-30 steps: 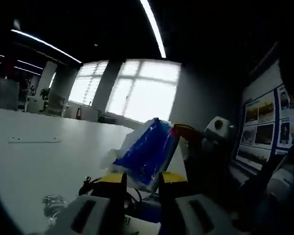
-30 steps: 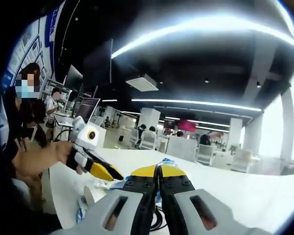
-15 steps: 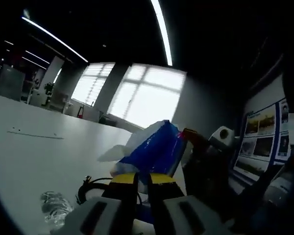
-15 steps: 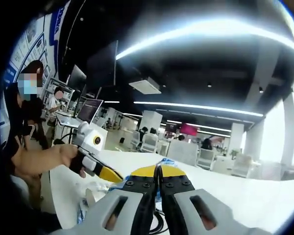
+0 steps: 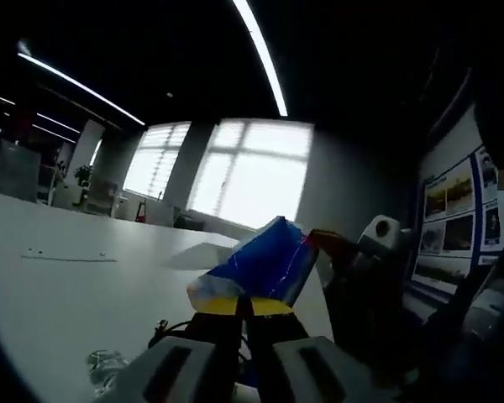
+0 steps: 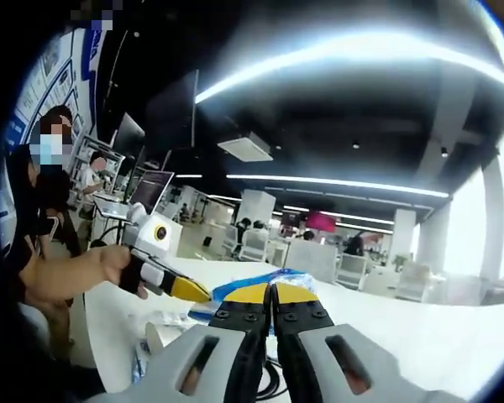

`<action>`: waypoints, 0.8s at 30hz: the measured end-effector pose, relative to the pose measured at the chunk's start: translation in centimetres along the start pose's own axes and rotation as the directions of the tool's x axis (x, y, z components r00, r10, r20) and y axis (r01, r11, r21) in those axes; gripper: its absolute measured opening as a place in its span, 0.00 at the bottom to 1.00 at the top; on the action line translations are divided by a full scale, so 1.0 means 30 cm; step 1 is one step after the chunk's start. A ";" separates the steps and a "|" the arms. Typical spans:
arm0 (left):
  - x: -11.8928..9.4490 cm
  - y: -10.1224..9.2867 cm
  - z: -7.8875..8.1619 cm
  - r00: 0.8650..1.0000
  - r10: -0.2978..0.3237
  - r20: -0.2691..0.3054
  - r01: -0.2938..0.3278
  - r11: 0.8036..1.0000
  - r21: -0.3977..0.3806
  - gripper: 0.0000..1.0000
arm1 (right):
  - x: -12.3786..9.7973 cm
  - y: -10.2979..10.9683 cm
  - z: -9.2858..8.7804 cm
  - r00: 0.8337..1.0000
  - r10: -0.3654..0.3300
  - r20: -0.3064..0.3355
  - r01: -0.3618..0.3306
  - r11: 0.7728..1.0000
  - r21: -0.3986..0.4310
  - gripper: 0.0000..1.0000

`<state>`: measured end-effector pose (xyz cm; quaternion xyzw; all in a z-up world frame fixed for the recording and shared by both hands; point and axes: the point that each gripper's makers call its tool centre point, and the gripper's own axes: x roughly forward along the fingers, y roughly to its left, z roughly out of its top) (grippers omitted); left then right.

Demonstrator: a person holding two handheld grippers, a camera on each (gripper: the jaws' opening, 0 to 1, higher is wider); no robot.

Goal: Arrange the tabletop items into an orderly group along one side of the table until the central work area is clear of visible clutter.

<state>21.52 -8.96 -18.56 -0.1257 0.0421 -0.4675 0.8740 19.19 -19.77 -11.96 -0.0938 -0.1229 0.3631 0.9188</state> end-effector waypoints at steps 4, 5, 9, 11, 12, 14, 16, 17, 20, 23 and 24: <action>0.003 -0.004 0.016 1.000 0.008 0.000 -0.008 0.999 0.034 0.00 | -0.004 -0.008 0.000 1.000 -0.008 0.004 0.008 1.000 0.004 0.00; 0.005 -0.005 0.021 1.000 0.009 0.000 -0.009 0.999 0.041 0.00 | -0.005 -0.012 -0.001 1.000 -0.011 0.004 0.011 1.000 0.005 0.00; 0.015 -0.005 0.039 1.000 0.012 0.003 -0.013 0.998 0.063 0.00 | -0.008 -0.029 0.000 1.000 -0.027 0.013 0.027 1.000 0.014 0.00; 0.021 -0.003 0.042 1.000 0.019 -0.009 -0.018 0.996 0.086 0.00 | -0.007 -0.036 -0.004 1.000 -0.029 0.011 0.029 0.999 0.020 0.00; 0.023 -0.005 0.049 1.000 0.019 -0.008 -0.018 0.996 0.092 0.00 | -0.007 -0.042 -0.006 0.999 -0.037 0.011 0.036 0.999 0.020 0.00; 0.028 -0.007 0.057 1.000 0.020 -0.009 -0.019 0.994 0.104 0.00 | -0.009 -0.049 -0.005 0.999 -0.046 0.016 0.046 0.999 0.020 0.00; 0.037 -0.013 0.066 1.000 0.026 -0.017 -0.024 0.990 0.137 0.00 | -0.012 -0.058 -0.004 0.998 -0.054 0.019 0.054 0.998 0.023 0.00; 0.040 -0.015 0.068 0.999 0.027 -0.020 -0.024 0.989 0.144 0.00 | -0.012 -0.062 -0.003 0.998 -0.057 0.020 0.057 0.998 0.022 0.00; 0.056 -0.017 0.077 0.999 0.038 -0.027 -0.032 0.983 0.180 0.00 | -0.016 -0.077 -0.004 0.998 -0.068 0.019 0.067 0.998 0.021 0.00; 0.078 -0.015 0.082 0.998 0.047 -0.035 -0.038 0.976 0.214 0.00 | -0.020 -0.098 -0.008 0.997 -0.081 0.018 0.080 0.997 0.014 0.00; 0.084 -0.015 0.082 0.998 0.045 -0.036 -0.036 0.977 0.210 0.00 | -0.021 -0.107 -0.012 0.996 -0.087 0.013 0.087 0.996 0.012 0.00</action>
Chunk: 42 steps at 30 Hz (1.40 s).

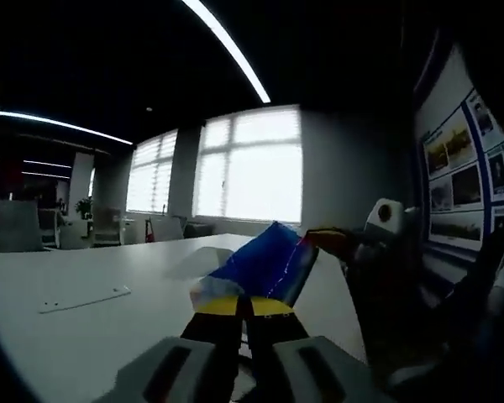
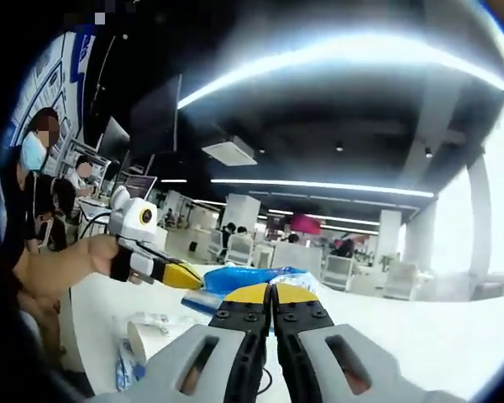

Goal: Arrange the tabletop items into an orderly group along one side of the table until the central work area is clear of visible clutter.

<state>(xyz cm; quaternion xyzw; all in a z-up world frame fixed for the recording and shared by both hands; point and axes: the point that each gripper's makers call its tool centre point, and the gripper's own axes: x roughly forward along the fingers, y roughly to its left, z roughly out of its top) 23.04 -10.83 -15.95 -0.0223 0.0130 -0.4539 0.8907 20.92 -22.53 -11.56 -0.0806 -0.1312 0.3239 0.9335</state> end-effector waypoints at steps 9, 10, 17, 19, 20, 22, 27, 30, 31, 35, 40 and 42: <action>0.048 -0.015 -0.009 1.000 -0.003 -0.031 0.004 0.999 0.049 0.00 | -0.013 -0.048 -0.022 0.999 -0.032 -0.015 0.032 0.999 0.001 0.00; 0.054 -0.017 -0.008 0.999 -0.004 -0.034 0.006 0.999 0.054 0.00 | -0.015 -0.053 -0.023 0.999 -0.034 -0.015 0.034 0.999 0.001 0.00; 0.098 -0.028 -0.013 0.999 -0.013 -0.046 0.017 0.997 0.077 0.00 | -0.030 -0.094 -0.043 0.998 -0.062 -0.030 0.062 0.998 -0.002 0.00; 0.114 -0.030 -0.017 0.999 -0.016 -0.048 0.019 0.997 0.079 0.00 | -0.036 -0.108 -0.048 0.997 -0.072 -0.032 0.072 0.997 0.000 0.00; 0.120 -0.033 -0.019 0.999 -0.018 -0.050 0.022 0.996 0.082 0.00 | -0.038 -0.112 -0.050 0.997 -0.076 -0.032 0.076 0.997 0.000 0.00; 0.136 -0.033 -0.024 0.998 -0.016 -0.055 0.022 0.995 0.100 0.00 | -0.041 -0.123 -0.055 0.996 -0.085 -0.035 0.085 0.996 -0.003 0.00; 0.162 -0.043 -0.029 0.999 -0.018 -0.051 0.023 0.994 0.104 0.00 | -0.052 -0.155 -0.070 0.993 -0.110 -0.045 0.109 0.994 -0.006 0.00; 0.175 -0.051 -0.033 0.999 -0.014 -0.053 0.020 0.993 0.120 0.00 | -0.058 -0.168 -0.076 0.991 -0.120 -0.051 0.120 0.993 -0.006 0.00; 0.177 -0.051 -0.033 0.999 -0.012 -0.052 0.018 0.992 0.122 0.00 | -0.059 -0.170 -0.077 0.991 -0.122 -0.052 0.121 0.993 -0.006 0.00; 0.195 -0.055 -0.035 0.999 -0.011 -0.051 0.018 0.991 0.130 0.00 | -0.065 -0.192 -0.089 0.989 -0.137 -0.061 0.137 0.991 -0.006 0.00; 0.219 -0.053 -0.058 0.998 -0.014 -0.068 0.024 0.988 0.153 0.00 | -0.065 -0.209 -0.111 0.986 -0.144 -0.080 0.145 0.989 -0.002 0.00; 0.230 -0.050 -0.071 0.997 -0.016 -0.078 0.028 0.988 0.154 0.00 | -0.064 -0.217 -0.129 0.984 -0.151 -0.095 0.151 0.988 -0.006 0.00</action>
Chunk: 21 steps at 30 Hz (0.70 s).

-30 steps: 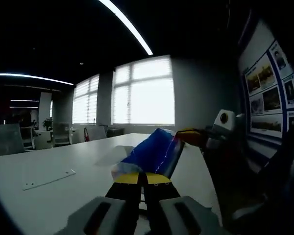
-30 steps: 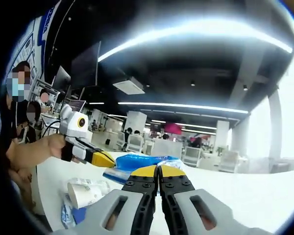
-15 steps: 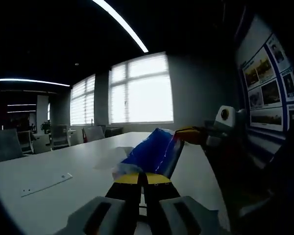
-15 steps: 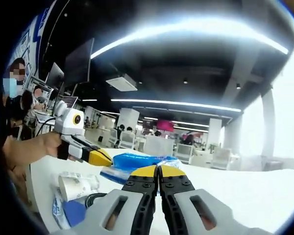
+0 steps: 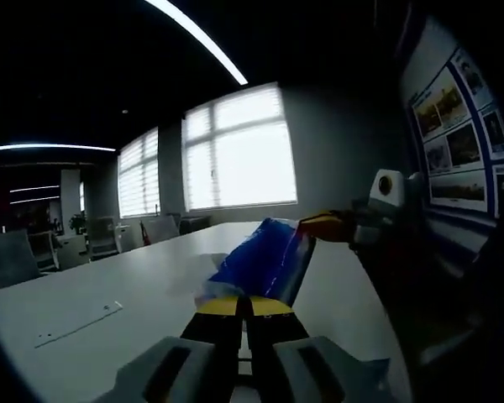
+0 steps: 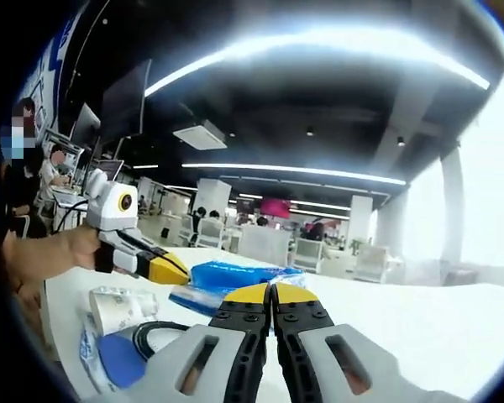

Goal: Arrange the tabletop items into an orderly group along one side of the table until the central work area is clear of visible clutter.

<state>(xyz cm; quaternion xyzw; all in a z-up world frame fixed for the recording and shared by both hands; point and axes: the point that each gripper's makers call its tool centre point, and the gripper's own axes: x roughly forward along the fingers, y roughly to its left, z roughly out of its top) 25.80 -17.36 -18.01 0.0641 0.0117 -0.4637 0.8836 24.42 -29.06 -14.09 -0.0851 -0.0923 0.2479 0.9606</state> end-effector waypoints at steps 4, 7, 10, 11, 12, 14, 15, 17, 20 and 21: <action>0.023 0.006 -0.016 1.000 0.005 -0.015 -0.005 1.000 0.006 0.00 | 0.010 -0.021 -0.040 1.000 -0.012 -0.027 0.012 1.000 0.013 0.00; 0.049 0.009 -0.049 0.999 0.001 -0.053 0.000 1.000 0.017 0.00 | 0.018 -0.035 -0.075 0.998 -0.015 -0.053 0.016 1.000 0.026 0.00; 0.066 0.016 -0.071 0.997 0.001 -0.075 0.000 1.000 0.019 0.00 | 0.025 -0.044 -0.110 0.997 -0.016 -0.076 0.018 0.999 0.034 0.00; 0.074 0.017 -0.082 0.996 -0.001 -0.087 0.003 1.000 0.020 0.00 | 0.027 -0.048 -0.123 0.996 -0.017 -0.082 0.020 0.999 0.040 0.00; 0.078 0.015 -0.091 0.995 -0.007 -0.101 0.010 1.000 0.022 0.00 | 0.029 -0.051 -0.132 0.996 -0.017 -0.087 0.021 0.999 0.044 0.00; 0.087 0.013 -0.102 0.994 -0.009 -0.113 0.012 0.999 0.032 0.00 | 0.032 -0.058 -0.157 0.995 -0.021 -0.101 0.026 0.998 0.050 0.00; 0.090 0.013 -0.106 0.993 -0.009 -0.116 0.012 0.999 0.032 0.00 | 0.033 -0.061 -0.166 0.994 -0.022 -0.105 0.028 0.998 0.054 0.00; 0.095 0.010 -0.115 0.992 -0.013 -0.129 0.018 0.999 0.040 0.00 | 0.036 -0.067 -0.184 0.993 -0.023 -0.115 0.030 0.998 0.062 0.00; 0.107 0.010 -0.129 0.989 -0.015 -0.144 0.022 0.999 0.047 0.00 | 0.038 -0.074 -0.204 0.992 -0.029 -0.126 0.037 0.997 0.065 0.00; 0.110 0.008 -0.135 0.988 -0.017 -0.153 0.025 0.998 0.055 0.00 | 0.038 -0.076 -0.209 0.991 -0.029 -0.129 0.038 0.997 0.065 0.00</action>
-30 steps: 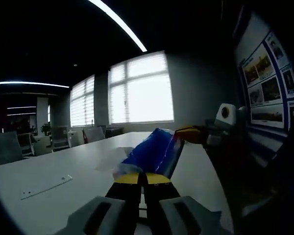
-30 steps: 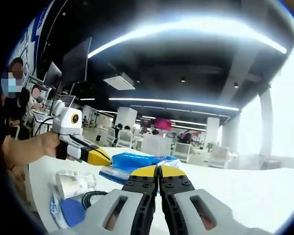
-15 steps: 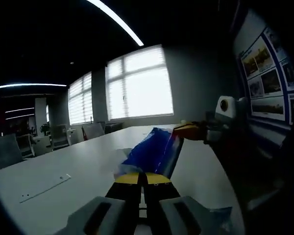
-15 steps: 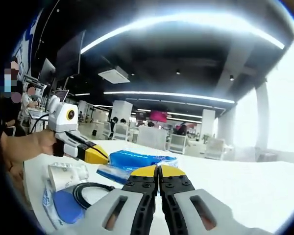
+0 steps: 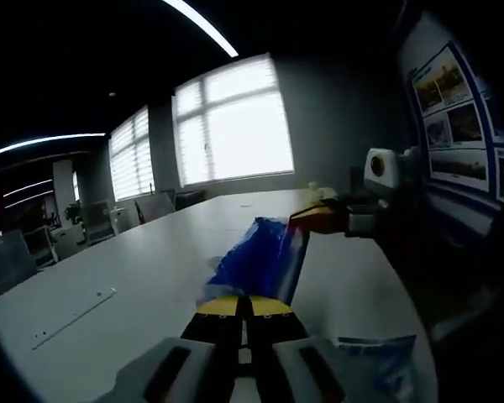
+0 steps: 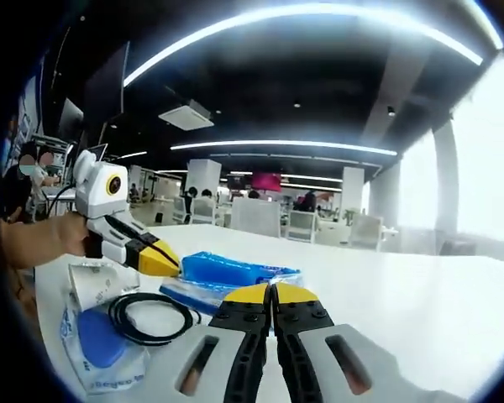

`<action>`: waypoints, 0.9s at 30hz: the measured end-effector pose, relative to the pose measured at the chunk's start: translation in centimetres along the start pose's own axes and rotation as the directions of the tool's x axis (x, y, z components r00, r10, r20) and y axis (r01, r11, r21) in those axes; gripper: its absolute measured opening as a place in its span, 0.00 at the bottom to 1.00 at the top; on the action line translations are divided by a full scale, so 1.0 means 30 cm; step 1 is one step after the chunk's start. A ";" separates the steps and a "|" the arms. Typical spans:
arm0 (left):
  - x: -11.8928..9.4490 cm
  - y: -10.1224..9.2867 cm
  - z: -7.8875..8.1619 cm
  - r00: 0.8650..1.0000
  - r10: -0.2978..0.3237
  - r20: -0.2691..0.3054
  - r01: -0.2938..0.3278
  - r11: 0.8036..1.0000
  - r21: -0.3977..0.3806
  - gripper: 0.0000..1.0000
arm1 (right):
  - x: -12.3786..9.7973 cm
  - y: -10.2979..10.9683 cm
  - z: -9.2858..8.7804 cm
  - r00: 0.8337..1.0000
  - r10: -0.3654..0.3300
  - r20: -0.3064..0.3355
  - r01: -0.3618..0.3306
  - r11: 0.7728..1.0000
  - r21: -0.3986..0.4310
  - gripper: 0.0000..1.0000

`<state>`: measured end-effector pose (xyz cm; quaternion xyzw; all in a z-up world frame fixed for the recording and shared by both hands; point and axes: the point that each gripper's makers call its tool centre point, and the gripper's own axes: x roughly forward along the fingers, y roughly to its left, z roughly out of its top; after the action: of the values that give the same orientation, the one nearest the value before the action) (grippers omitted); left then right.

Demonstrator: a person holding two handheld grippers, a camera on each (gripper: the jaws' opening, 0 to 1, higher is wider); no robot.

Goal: Arrange the tabletop items into an orderly group along one side of the table until the central work area is clear of visible clutter.

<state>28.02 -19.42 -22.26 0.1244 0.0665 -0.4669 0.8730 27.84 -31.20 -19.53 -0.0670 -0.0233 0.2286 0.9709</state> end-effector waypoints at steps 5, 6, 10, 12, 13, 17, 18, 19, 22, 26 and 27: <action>0.020 -0.010 -0.024 0.999 -0.015 -0.037 0.015 1.000 0.007 0.00 | 0.003 -0.013 -0.030 1.000 0.001 -0.023 -0.001 1.000 0.010 0.00; 0.025 -0.011 -0.027 0.999 -0.018 -0.040 0.018 1.000 0.005 0.00 | 0.002 -0.016 -0.035 1.000 0.001 -0.027 0.000 1.000 0.013 0.00; 0.045 -0.015 -0.033 0.998 -0.024 -0.063 0.024 1.000 0.012 0.00 | 0.001 -0.028 -0.054 0.999 -0.008 -0.047 0.008 1.000 0.003 0.00; 0.052 -0.017 -0.032 0.997 -0.022 -0.069 0.024 1.000 0.018 0.00 | 0.000 -0.036 -0.061 0.999 -0.012 -0.052 0.012 1.000 0.002 0.00; 0.059 -0.023 -0.035 0.996 -0.026 -0.082 0.028 0.999 0.025 0.00 | -0.001 -0.041 -0.066 0.998 -0.015 -0.056 0.015 1.000 0.002 0.00; 0.083 -0.036 -0.065 0.991 -0.031 -0.132 0.040 0.997 0.067 0.00 | 0.004 -0.051 -0.087 0.996 -0.018 -0.084 0.018 1.000 -0.004 0.00; 0.091 -0.038 -0.070 0.990 -0.029 -0.135 0.039 0.997 0.067 0.00 | 0.005 -0.053 -0.093 0.996 -0.022 -0.092 0.020 1.000 -0.012 0.00; 0.096 -0.040 -0.074 0.990 -0.031 -0.140 0.041 0.997 0.068 0.00 | 0.006 -0.056 -0.098 0.995 -0.026 -0.098 0.024 0.999 -0.021 0.00; 0.102 -0.043 -0.079 0.989 -0.032 -0.145 0.042 0.997 0.069 0.00 | 0.006 -0.065 -0.107 0.994 -0.031 -0.103 0.028 0.999 -0.023 0.00; 0.109 -0.046 -0.086 0.987 -0.033 -0.155 0.045 0.997 0.070 0.00 | 0.007 -0.072 -0.126 0.993 -0.033 -0.114 0.031 0.999 -0.020 0.00; 0.111 -0.046 -0.087 0.987 -0.032 -0.157 0.044 0.997 0.070 0.00 | 0.007 -0.073 -0.132 0.992 -0.035 -0.117 0.033 0.999 -0.020 0.00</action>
<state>28.73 -22.09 -25.76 0.1908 0.1197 -0.4745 0.8509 29.29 -33.51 -23.13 -0.0887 0.0306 0.2073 0.9738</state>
